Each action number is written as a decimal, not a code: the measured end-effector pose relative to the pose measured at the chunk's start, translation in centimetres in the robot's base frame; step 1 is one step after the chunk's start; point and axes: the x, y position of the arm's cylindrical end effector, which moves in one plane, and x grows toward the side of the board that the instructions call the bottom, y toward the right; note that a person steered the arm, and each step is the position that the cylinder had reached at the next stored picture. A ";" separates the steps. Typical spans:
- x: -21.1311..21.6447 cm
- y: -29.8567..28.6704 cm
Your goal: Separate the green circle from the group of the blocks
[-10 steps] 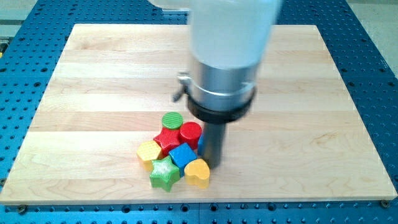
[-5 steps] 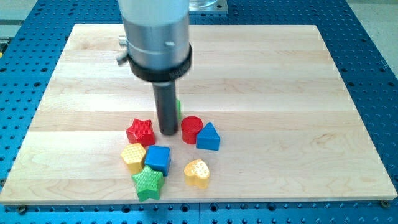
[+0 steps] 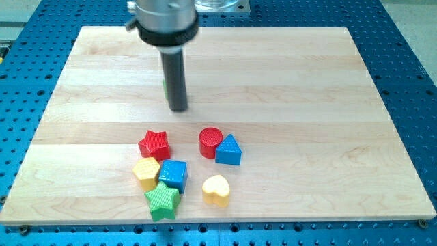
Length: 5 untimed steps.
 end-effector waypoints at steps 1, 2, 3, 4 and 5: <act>0.0 2.0; -3.2 0.0; -10.0 -8.3; -11.0 -8.5; -12.8 -8.1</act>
